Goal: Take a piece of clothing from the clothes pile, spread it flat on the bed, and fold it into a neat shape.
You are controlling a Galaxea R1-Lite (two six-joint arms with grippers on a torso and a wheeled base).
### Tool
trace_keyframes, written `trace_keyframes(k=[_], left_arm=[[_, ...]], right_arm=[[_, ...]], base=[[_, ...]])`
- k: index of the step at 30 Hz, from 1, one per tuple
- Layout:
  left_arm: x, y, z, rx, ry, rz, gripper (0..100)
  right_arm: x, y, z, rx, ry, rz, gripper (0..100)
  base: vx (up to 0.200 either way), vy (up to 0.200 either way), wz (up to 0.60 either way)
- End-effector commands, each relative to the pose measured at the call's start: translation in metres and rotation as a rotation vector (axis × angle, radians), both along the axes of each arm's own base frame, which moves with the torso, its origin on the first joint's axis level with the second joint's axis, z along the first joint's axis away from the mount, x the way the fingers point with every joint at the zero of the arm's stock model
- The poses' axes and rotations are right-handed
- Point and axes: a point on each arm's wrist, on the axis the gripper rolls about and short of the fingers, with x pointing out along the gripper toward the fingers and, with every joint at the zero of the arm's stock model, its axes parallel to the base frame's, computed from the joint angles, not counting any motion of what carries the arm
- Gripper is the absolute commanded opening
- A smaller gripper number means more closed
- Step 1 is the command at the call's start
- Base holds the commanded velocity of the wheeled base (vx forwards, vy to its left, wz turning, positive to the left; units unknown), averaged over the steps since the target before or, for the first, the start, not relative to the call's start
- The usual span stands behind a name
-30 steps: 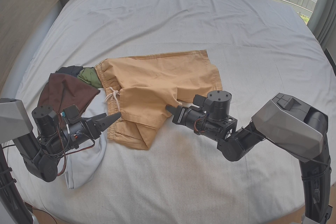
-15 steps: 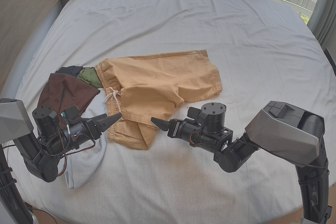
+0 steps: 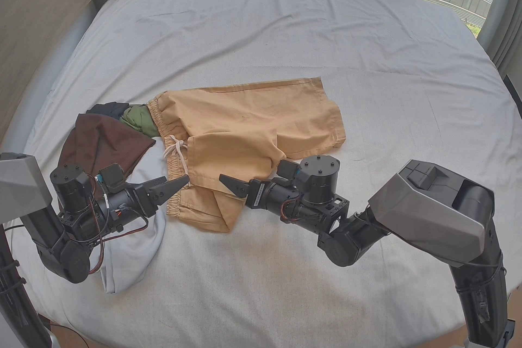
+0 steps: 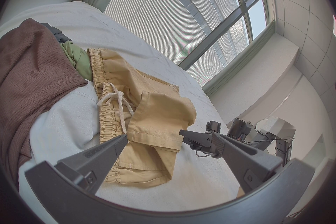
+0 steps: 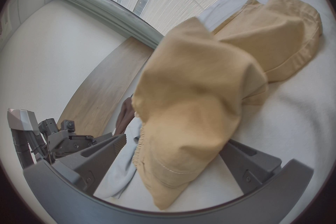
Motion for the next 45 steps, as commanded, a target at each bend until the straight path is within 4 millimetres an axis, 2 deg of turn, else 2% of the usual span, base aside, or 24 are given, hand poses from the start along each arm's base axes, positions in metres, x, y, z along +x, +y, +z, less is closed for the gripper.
trace_keyframes(k=[1,8,18,25,30,34,36,40,45], left_arm=[[0.0,0.0,0.0,0.0,0.001,0.0,100],[0.0,0.001,-0.002,0.0,0.006,0.002,100],[0.0,0.001,-0.002,0.0,0.006,0.002,100],[0.0,0.0,-0.001,0.0,0.003,0.0,100],[0.0,0.002,-0.001,0.0,0.004,0.005,100],[0.0,0.002,-0.001,0.0,0.004,0.005,100],[0.0,0.001,-0.001,0.0,0.004,0.002,100],[0.0,0.0,-0.001,0.0,0.003,0.0,100],[0.0,0.0,-0.001,0.0,0.004,0.0,100]], right_arm=[[-0.015,0.012,0.003,0.005,0.003,0.043,100],[-0.04,0.011,0.027,0.04,0.031,0.077,100],[-0.058,-0.006,0.047,0.066,0.016,0.092,100],[-0.05,-0.005,0.055,0.105,0.0,0.096,100],[-0.039,-0.002,0.038,0.093,0.014,0.081,100],[-0.039,-0.012,0.036,0.082,0.022,0.059,100],[-0.042,-0.028,0.047,0.08,0.007,0.037,100],[-0.044,-0.056,0.054,0.038,-0.004,-0.012,100],[-0.048,-0.065,0.04,-0.011,0.025,-0.024,100]], base=[[0.0,0.0,0.0],[0.0,0.0,0.0],[0.0,0.0,0.0],[0.0,0.0,0.0],[0.0,0.0,0.0],[0.0,0.0,0.0],[0.0,0.0,0.0],[0.0,0.0,0.0],[0.0,0.0,0.0]])
